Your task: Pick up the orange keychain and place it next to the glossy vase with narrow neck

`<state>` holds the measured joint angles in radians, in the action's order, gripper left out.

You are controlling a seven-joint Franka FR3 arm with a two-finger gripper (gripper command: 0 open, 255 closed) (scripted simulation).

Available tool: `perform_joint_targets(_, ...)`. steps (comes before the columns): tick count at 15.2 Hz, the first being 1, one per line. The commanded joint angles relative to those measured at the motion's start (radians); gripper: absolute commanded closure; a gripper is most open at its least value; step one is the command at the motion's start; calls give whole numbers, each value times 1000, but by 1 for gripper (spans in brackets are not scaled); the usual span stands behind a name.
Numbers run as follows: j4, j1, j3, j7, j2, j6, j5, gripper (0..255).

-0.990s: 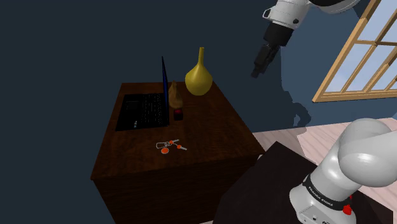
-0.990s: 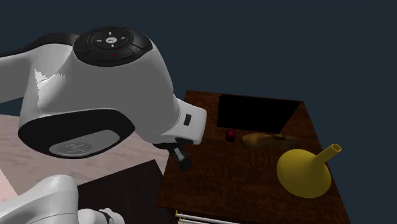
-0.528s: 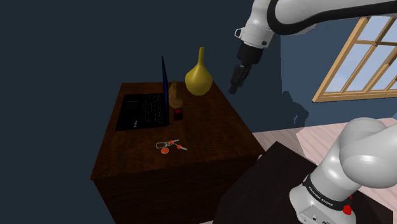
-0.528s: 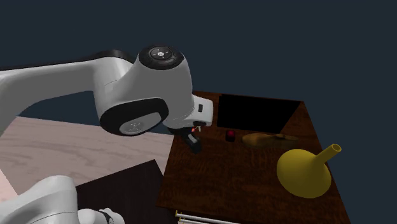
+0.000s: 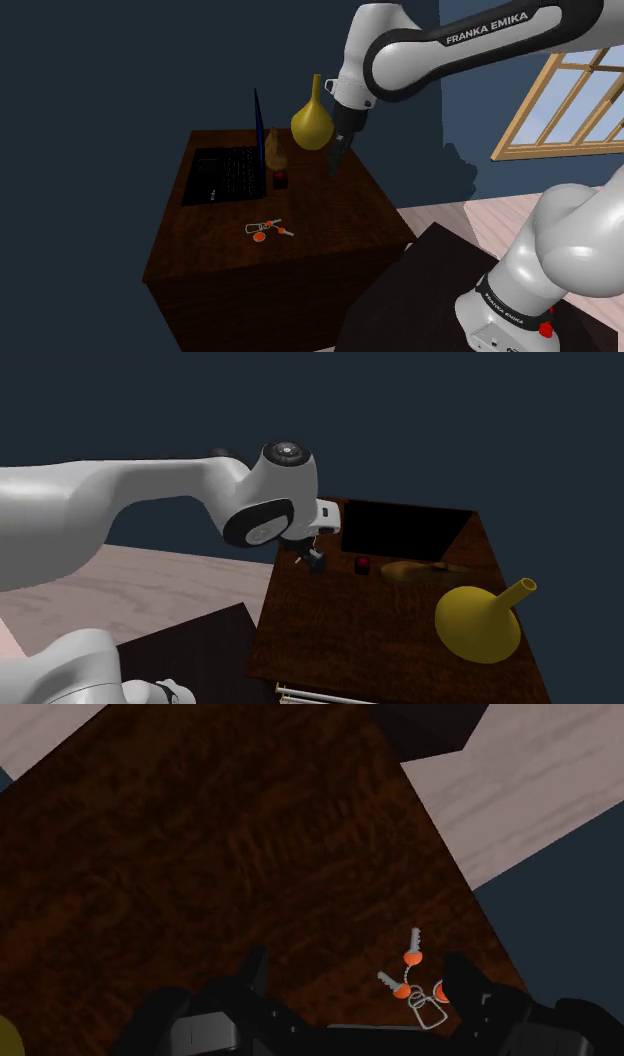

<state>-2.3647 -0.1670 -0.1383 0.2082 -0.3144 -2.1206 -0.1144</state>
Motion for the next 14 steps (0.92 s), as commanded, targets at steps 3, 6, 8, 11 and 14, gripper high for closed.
perform_joint_targets(3, 38, -27, -47, -14, 134, -81, 23, 0)
perform_joint_targets(6, 74, -44, -75, -25, 236, -133, 54, 0)
perform_joint_targets(8, 102, -57, -92, -37, 305, -163, 80, 0)
perform_joint_targets(11, 150, -79, -111, -57, 411, -203, 126, 0)
perform_joint_targets(14, 200, -104, -122, -77, 505, -230, 172, 0)
